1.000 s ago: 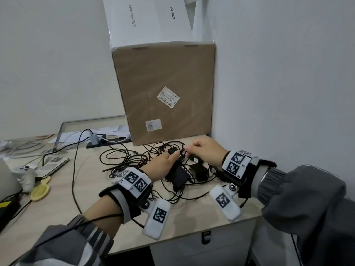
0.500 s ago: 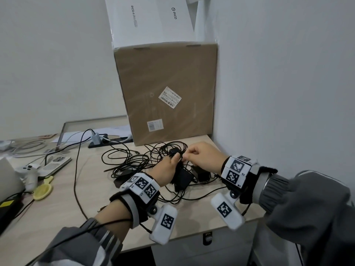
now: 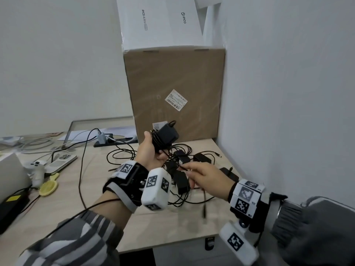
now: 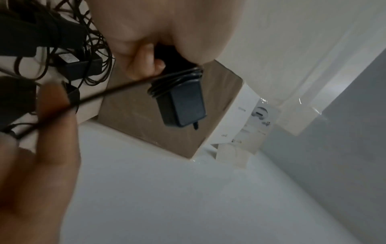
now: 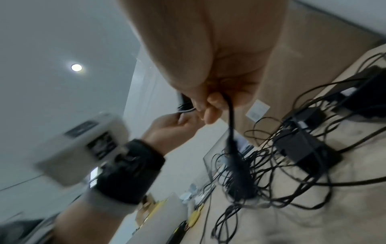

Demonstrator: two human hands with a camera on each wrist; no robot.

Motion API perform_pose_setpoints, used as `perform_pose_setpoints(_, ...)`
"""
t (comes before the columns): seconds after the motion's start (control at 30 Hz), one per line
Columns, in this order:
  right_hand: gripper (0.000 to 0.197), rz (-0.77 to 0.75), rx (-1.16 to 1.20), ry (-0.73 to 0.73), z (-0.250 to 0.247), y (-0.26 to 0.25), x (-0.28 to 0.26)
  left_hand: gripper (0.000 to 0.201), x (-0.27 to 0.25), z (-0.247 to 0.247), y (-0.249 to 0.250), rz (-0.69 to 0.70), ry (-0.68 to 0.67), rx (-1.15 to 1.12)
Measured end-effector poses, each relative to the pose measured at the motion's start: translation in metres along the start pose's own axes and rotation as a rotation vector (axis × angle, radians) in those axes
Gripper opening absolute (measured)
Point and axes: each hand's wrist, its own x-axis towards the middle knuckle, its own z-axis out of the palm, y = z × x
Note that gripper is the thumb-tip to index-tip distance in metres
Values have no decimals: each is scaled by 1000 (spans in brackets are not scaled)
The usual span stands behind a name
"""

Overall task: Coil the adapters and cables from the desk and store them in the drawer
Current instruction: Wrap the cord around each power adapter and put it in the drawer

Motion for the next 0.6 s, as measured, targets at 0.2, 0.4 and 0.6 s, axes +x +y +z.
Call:
perform_pose_setpoints(0.2,28,141,-9,67,-22,26,9,47,-20,-9,3,-77,-196,281)
perform_pose_setpoints(0.4,31,181,-53,165,-35,30,19,49,-33,-7,-10,-97,-212,984)
perform_pose_setpoints(0.6,26,170,-92,156,-29,19,26,51,-26,-7,-28,-11,-176,1425)
